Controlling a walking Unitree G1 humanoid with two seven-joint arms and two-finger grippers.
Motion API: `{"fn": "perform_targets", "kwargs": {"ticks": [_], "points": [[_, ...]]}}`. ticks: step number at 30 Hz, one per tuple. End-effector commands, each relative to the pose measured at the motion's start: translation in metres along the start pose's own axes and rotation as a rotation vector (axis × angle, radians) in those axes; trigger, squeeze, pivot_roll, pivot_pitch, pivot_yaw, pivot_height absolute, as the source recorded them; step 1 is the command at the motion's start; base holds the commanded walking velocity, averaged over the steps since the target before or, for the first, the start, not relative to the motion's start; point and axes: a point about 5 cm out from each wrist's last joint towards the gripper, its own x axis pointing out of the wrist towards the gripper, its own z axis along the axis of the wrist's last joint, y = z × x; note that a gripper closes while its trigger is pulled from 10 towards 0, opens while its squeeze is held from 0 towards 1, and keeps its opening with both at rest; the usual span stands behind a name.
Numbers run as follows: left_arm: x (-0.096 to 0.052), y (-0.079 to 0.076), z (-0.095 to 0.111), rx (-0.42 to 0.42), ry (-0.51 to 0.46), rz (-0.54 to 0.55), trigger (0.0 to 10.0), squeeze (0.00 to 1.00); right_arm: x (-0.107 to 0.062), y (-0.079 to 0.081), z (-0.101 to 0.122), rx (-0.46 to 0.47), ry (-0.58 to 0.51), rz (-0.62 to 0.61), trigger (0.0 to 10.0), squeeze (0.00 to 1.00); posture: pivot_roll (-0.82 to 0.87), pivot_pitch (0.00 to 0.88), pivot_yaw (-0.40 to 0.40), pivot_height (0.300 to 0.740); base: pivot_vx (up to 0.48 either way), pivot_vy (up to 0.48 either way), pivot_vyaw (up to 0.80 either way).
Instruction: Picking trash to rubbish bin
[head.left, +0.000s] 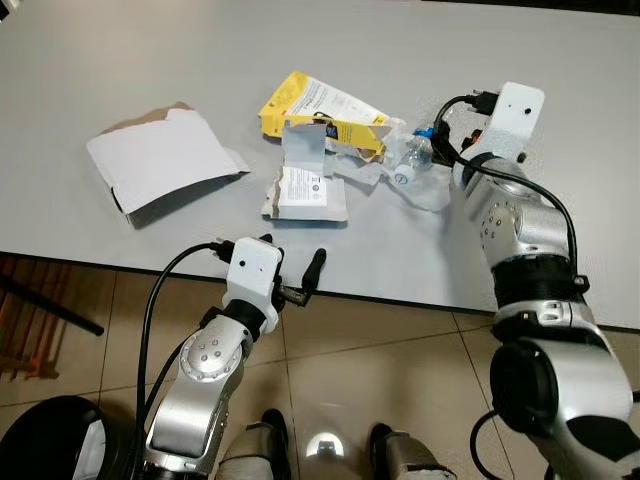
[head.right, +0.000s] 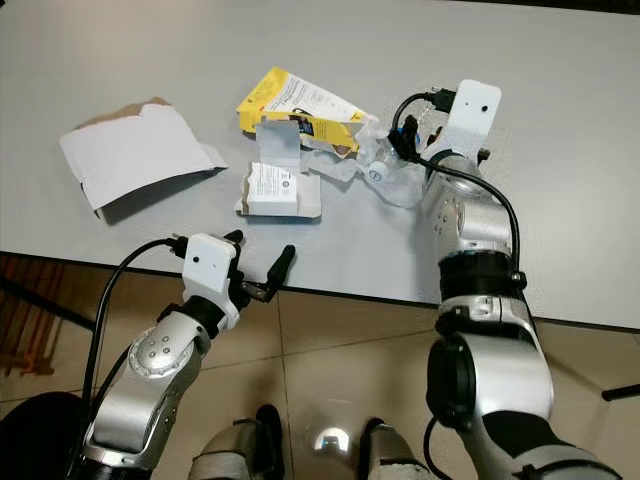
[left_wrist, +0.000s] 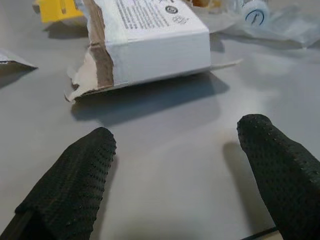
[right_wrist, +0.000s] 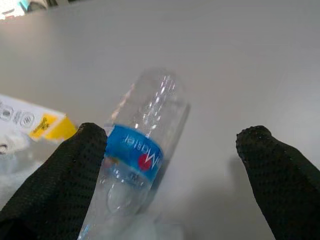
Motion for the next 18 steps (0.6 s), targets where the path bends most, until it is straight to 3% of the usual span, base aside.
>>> {"fn": "perform_targets", "kwargs": {"ticks": [1, 13, 14, 18], "points": [[-0.002, 0.002, 0.004, 0.009, -0.001, -0.004, 10.0, 0.0, 0.003, 0.001, 0.003, 0.033, -0.002, 0.023, 10.0, 0.0, -0.01, 0.301, 0.042, 0.74, 0.0, 0.0, 0.0], [-0.009, 0.002, 0.002, 0.021, 0.019, -0.013, 10.0, 0.0, 0.01, 0.015, 0.008, 0.128, 0.024, 0.063, 10.0, 0.0, 0.01, 0.313, 0.049, 0.74, 0.0, 0.0, 0.0], [-0.012, 0.003, 0.0, 0.028, 0.032, -0.024, 10.0, 0.0, 0.011, 0.021, 0.005, 0.197, 0.044, 0.085, 10.0, 0.0, 0.01, 0.313, 0.049, 0.74, 0.0, 0.0, 0.0], [-0.017, 0.009, -0.003, 0.052, 0.05, -0.032, 10.0, 0.0, 0.01, 0.027, -0.012, 0.261, 0.111, 0.086, 10.0, 0.0, 0.01, 0.313, 0.049, 0.74, 0.0, 0.0, 0.0]]}}
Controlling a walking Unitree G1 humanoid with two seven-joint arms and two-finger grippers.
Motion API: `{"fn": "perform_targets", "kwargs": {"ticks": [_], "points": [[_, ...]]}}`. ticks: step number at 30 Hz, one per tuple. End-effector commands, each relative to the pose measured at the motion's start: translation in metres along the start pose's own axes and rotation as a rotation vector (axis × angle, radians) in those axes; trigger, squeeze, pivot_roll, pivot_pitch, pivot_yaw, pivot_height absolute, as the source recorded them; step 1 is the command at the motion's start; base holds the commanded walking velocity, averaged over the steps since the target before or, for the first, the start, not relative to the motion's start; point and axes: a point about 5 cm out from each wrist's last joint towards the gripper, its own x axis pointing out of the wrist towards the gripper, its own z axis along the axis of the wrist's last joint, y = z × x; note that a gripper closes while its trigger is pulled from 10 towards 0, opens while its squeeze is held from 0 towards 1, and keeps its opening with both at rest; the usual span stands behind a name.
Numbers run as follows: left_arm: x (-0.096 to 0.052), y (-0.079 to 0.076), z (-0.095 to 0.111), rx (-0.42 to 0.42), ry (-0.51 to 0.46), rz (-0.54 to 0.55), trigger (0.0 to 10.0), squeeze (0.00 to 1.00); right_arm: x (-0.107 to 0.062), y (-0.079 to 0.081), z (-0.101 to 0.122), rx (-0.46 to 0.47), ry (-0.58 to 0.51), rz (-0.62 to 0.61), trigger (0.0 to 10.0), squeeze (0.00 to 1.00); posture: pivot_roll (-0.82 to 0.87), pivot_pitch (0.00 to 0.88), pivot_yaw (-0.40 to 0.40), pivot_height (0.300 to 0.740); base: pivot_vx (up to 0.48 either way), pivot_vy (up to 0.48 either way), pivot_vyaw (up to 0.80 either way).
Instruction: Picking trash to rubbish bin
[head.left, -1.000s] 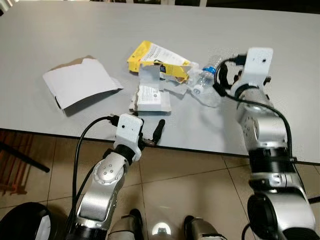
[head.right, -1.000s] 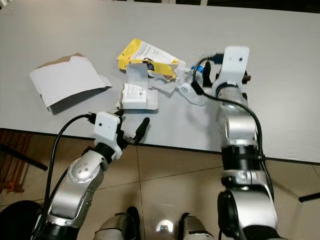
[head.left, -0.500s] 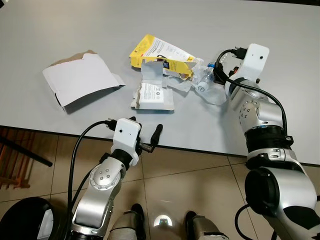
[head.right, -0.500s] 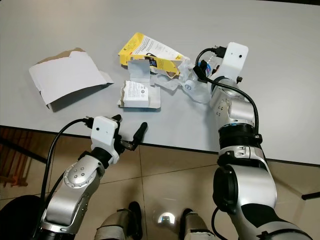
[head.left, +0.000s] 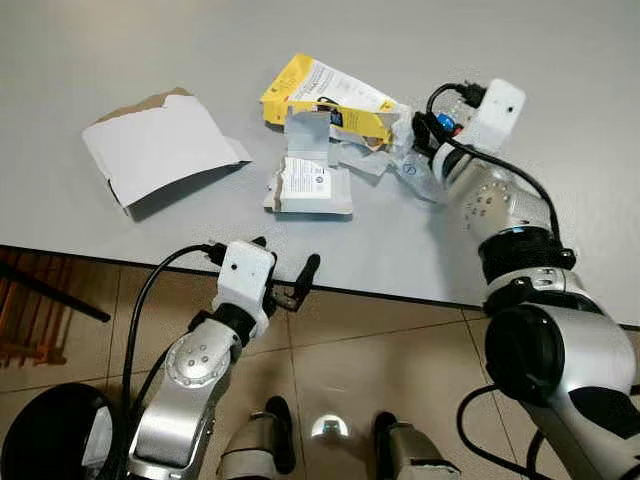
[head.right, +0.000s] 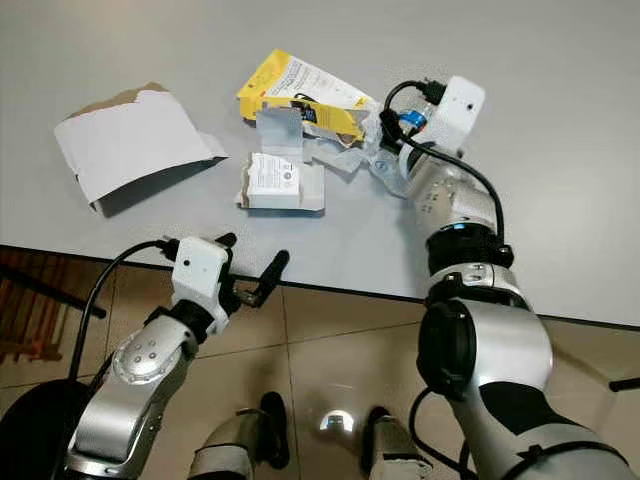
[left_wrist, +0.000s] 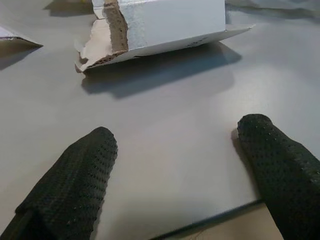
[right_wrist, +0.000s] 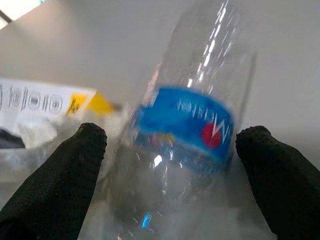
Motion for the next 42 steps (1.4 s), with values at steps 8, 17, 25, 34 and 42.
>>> {"fn": "perform_targets", "kwargs": {"ticks": [8, 17, 25, 34, 42], "points": [[-0.007, 0.008, -0.005, 0.008, 0.043, 0.003, 10.0, 0.0, 0.001, 0.002, -0.027, 0.132, 0.128, -0.031, 10.0, 0.0, 0.03, 0.323, 0.056, 0.74, 0.0, 0.0, 0.0], [-0.009, 0.004, -0.006, 0.003, 0.05, -0.021, 10.0, 0.0, 0.002, -0.003, -0.028, 0.161, 0.132, -0.057, 0.7, 0.0, 0.04, 0.326, 0.059, 0.74, 0.0, 0.0, 0.0], [-0.009, 0.001, -0.006, -0.001, 0.05, -0.036, 10.0, 0.0, 0.002, -0.009, -0.029, 0.165, 0.134, -0.082, 0.0, 0.0, 0.03, 0.324, 0.063, 0.74, 0.0, 0.0, 0.0], [-0.009, 0.001, -0.006, 0.001, 0.051, -0.039, 10.0, 0.0, 0.002, -0.014, -0.03, 0.164, 0.134, -0.101, 0.4, 0.0, 0.03, 0.319, 0.064, 0.74, 0.0, 0.0, 0.0], [-0.009, 0.001, -0.006, 0.004, 0.053, -0.038, 10.0, 0.0, 0.002, -0.016, -0.03, 0.15, 0.135, -0.11, 10.0, 0.0, 0.04, 0.317, 0.063, 0.74, 0.0, 0.0, 0.0]]}}
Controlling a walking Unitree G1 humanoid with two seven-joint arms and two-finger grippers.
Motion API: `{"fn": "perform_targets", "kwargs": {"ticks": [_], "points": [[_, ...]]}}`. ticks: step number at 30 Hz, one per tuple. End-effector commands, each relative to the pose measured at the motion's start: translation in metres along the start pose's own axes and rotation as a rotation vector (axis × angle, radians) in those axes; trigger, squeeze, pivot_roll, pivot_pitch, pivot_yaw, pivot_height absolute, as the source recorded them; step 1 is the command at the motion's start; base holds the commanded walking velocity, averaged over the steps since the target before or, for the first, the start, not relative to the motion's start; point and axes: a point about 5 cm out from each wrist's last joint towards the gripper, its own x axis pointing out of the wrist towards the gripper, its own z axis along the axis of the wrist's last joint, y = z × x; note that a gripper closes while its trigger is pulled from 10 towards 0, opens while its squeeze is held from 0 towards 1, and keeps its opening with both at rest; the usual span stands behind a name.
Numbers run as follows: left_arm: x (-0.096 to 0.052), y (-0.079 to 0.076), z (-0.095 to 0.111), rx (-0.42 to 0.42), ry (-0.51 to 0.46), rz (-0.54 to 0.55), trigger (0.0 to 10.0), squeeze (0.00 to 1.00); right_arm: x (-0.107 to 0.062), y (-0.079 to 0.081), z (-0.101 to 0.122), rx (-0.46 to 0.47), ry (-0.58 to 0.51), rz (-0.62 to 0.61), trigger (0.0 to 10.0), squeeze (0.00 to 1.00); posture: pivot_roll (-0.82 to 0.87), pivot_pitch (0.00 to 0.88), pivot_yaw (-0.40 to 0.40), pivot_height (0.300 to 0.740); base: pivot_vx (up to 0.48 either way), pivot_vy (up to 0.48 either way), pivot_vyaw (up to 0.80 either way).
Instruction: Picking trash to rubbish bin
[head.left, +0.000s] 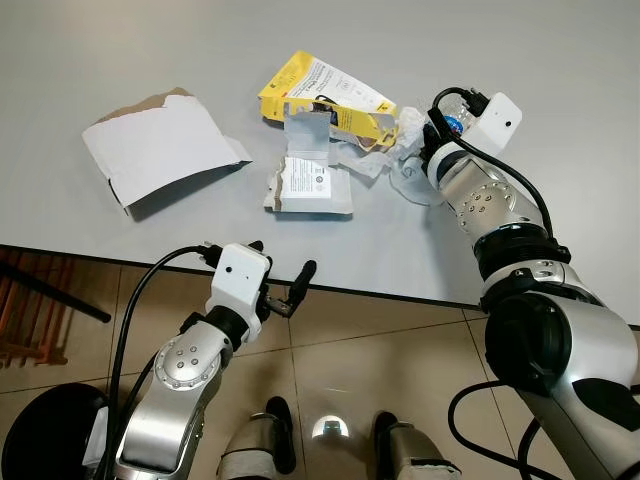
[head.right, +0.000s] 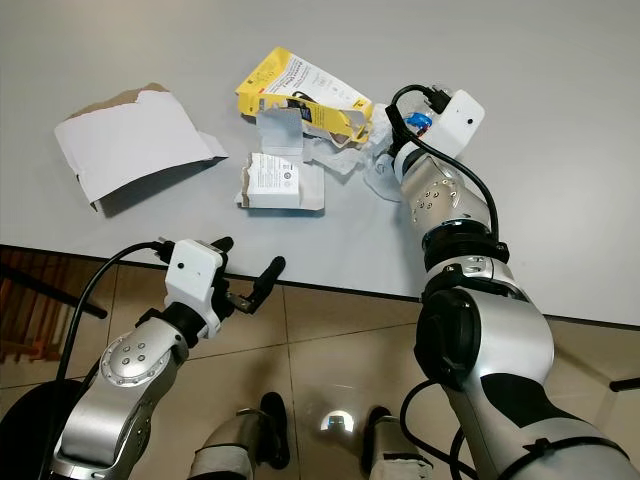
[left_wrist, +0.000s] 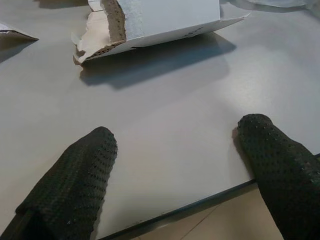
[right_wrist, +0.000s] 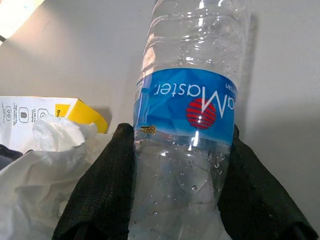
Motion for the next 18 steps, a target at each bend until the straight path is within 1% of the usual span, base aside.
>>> {"fn": "perform_targets", "kwargs": {"ticks": [1, 3, 6, 7, 8, 9, 10, 11, 12, 13, 14, 16, 17, 18], "points": [[-0.003, -0.002, -0.005, 0.005, 0.027, -0.011, 10.0, 0.0, 0.0, -0.015, -0.026, -0.005, 0.104, -0.068, 10.0, 0.0, 0.04, 0.317, 0.063, 0.74, 0.0, 0.0, 0.0], [-0.003, -0.002, -0.005, 0.006, 0.026, -0.011, 10.0, 0.0, 0.0, -0.016, -0.025, -0.02, 0.099, -0.072, 10.0, 0.0, 0.04, 0.317, 0.063, 0.74, 0.0, 0.0, 0.0], [-0.002, 0.0, -0.005, 0.009, 0.024, -0.003, 10.0, 0.0, 0.0, -0.015, -0.018, -0.112, 0.046, -0.081, 10.0, 0.0, 0.03, 0.313, 0.062, 0.74, 0.0, 0.0, 0.0], [-0.001, 0.001, -0.004, 0.011, 0.02, 0.004, 10.0, 0.0, 0.0, -0.014, -0.014, -0.162, 0.015, -0.083, 10.0, 0.0, 0.03, 0.313, 0.062, 0.74, 0.0, 0.0, 0.0], [-0.001, 0.001, -0.004, 0.011, 0.02, 0.004, 10.0, 0.0, 0.0, -0.014, -0.014, -0.162, 0.015, -0.083, 10.0, 0.0, 0.03, 0.313, 0.062, 0.74, 0.0, 0.0, 0.0], [0.0, 0.002, -0.003, 0.014, 0.01, 0.019, 10.0, 0.0, -0.001, -0.013, -0.005, -0.267, -0.051, -0.089, 10.0, 0.0, 0.03, 0.308, 0.059, 0.74, 0.0, 0.0, 0.0], [0.0, 0.002, -0.003, 0.014, 0.01, 0.019, 10.0, 0.0, -0.001, -0.013, -0.005, -0.267, -0.051, -0.089, 10.0, 0.0, 0.03, 0.308, 0.059, 0.74, 0.0, 0.0, 0.0], [0.001, 0.002, -0.002, 0.017, 0.0, 0.032, 10.0, 0.0, -0.002, -0.011, 0.002, -0.383, -0.125, -0.094, 10.0, 0.0, 0.03, 0.306, 0.057, 0.74, 0.0, 0.0, 0.0], [0.002, 0.003, -0.001, 0.017, -0.004, 0.036, 10.0, 0.0, -0.003, -0.01, 0.006, -0.438, -0.162, -0.098, 10.0, 0.0, 0.03, 0.306, 0.057, 0.74, 0.0, 0.0, 0.0], [0.002, 0.003, -0.001, 0.016, -0.005, 0.038, 10.0, 0.0, -0.003, -0.01, 0.008, -0.466, -0.181, -0.101, 10.0, 0.0, 0.03, 0.301, 0.056, 0.74, 0.0, 0.0, 0.0], [0.002, 0.003, -0.001, 0.016, -0.005, 0.038, 10.0, 0.0, -0.003, -0.01, 0.008, -0.466, -0.181, -0.101, 10.0, 0.0, 0.03, 0.301, 0.056, 0.74, 0.0, 0.0, 0.0], [0.003, 0.003, -0.001, 0.017, -0.009, 0.043, 10.0, 0.0, -0.006, -0.008, 0.013, -0.523, -0.244, -0.096, 10.0, 0.0, 0.02, 0.297, 0.056, 0.74, 0.0, 0.0, 0.0], [0.004, 0.004, -0.001, 0.018, -0.012, 0.047, 10.0, 0.0, -0.008, -0.007, 0.016, -0.548, -0.292, -0.087, 10.0, 0.0, 0.02, 0.294, 0.055, 0.74, 0.0, 0.0, 0.0], [0.004, 0.004, 0.0, 0.018, -0.013, 0.048, 10.0, 0.0, -0.009, -0.005, 0.018, -0.556, -0.311, -0.081, 10.0, 0.0, 0.02, 0.293, 0.055, 0.74, 0.0, 0.0, 0.0]]}}
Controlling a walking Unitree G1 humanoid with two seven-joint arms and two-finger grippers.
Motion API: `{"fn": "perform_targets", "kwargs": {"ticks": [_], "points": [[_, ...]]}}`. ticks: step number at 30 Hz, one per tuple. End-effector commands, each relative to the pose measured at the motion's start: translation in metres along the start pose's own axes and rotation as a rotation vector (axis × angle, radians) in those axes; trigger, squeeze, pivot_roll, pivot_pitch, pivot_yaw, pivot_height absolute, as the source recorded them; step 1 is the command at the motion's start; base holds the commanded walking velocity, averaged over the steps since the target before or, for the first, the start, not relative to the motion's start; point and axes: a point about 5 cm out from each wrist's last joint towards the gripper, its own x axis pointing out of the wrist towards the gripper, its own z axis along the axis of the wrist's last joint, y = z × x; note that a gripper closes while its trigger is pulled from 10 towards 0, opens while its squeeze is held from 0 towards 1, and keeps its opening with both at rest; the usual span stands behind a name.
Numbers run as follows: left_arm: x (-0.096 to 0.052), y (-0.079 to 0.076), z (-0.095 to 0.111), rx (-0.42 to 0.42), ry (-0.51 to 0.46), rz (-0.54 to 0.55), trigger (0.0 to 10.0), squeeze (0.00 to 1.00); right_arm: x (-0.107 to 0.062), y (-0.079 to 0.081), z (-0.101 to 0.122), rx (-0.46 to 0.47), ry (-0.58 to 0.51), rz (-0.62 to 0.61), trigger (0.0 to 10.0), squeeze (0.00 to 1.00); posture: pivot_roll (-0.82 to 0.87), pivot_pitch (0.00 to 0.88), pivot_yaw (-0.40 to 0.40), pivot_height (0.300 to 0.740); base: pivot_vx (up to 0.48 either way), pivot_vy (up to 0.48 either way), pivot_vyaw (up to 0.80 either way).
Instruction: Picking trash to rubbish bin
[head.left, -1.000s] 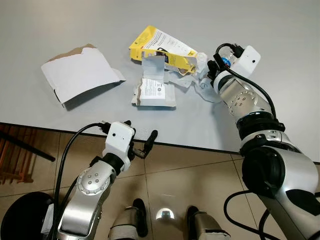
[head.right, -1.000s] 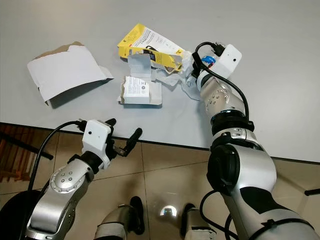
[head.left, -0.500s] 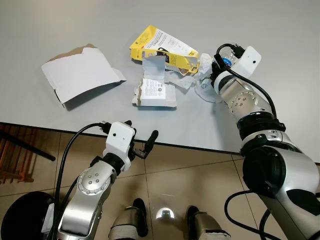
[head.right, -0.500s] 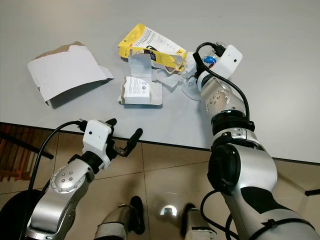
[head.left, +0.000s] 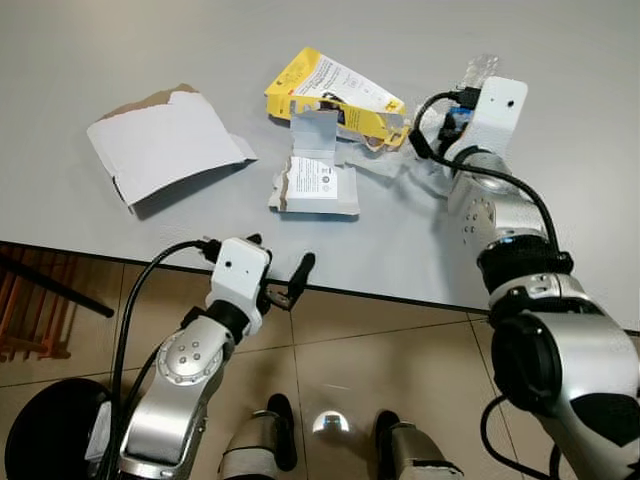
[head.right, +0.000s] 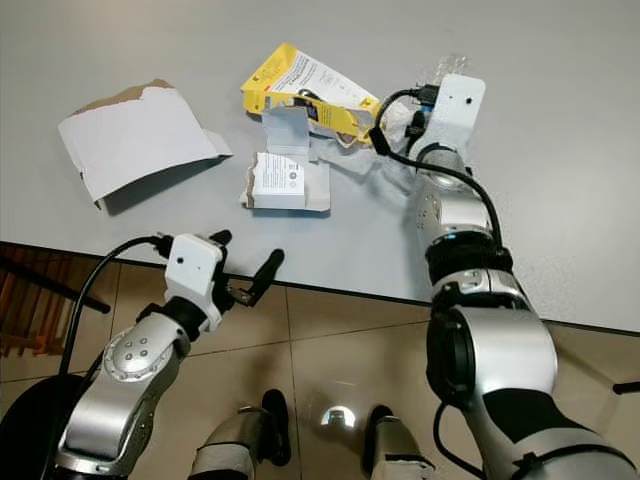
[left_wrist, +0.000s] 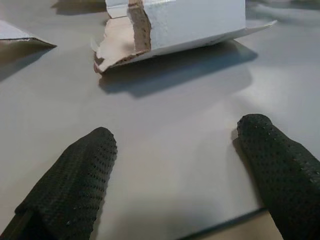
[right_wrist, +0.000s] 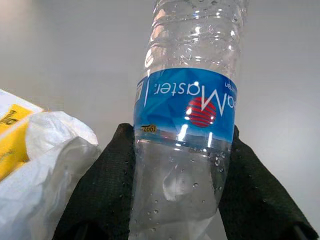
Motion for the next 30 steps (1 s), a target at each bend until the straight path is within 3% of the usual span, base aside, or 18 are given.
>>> {"fn": "perform_targets", "kwargs": {"ticks": [1, 10, 18, 21, 24, 30], "points": [[-0.001, 0.002, -0.004, 0.007, 0.02, 0.015, 10.0, 0.0, -0.002, -0.001, 0.006, -0.024, -0.065, -0.008, 10.0, 0.0, 0.02, 0.292, 0.056, 0.74, 0.0, 0.0, 0.0], [0.003, 0.002, -0.003, 0.006, 0.006, 0.024, 10.0, 0.0, -0.004, -0.002, 0.023, -0.061, -0.203, -0.021, 10.0, 0.0, 0.02, 0.284, 0.054, 0.74, 0.0, 0.0, 0.0], [0.004, 0.002, -0.002, 0.006, 0.003, 0.025, 10.0, 0.0, -0.004, -0.002, 0.025, -0.065, -0.217, -0.02, 10.0, 0.0, 0.02, 0.282, 0.055, 0.74, 0.0, 0.0, 0.0], [0.008, 0.004, 0.0, 0.004, -0.012, 0.041, 10.0, 0.0, -0.012, 0.003, 0.045, -0.097, -0.347, 0.016, 10.0, 0.0, 0.02, 0.257, 0.055, 0.74, 0.0, 0.0, 0.0], [0.011, 0.007, 0.001, -0.008, -0.023, 0.062, 10.0, 0.0, -0.019, 0.001, 0.046, -0.106, -0.377, 0.027, 10.0, 0.0, 0.01, 0.237, 0.055, 0.74, 0.0, 0.0, 0.0], [0.02, 0.013, 0.006, -0.022, -0.049, 0.09, 10.0, 0.0, -0.044, -0.02, 0.042, -0.157, -0.437, 0.015, 10.0, 0.0, -0.01, 0.193, 0.06, 0.74, 0.0, 0.0, 0.0]]}}
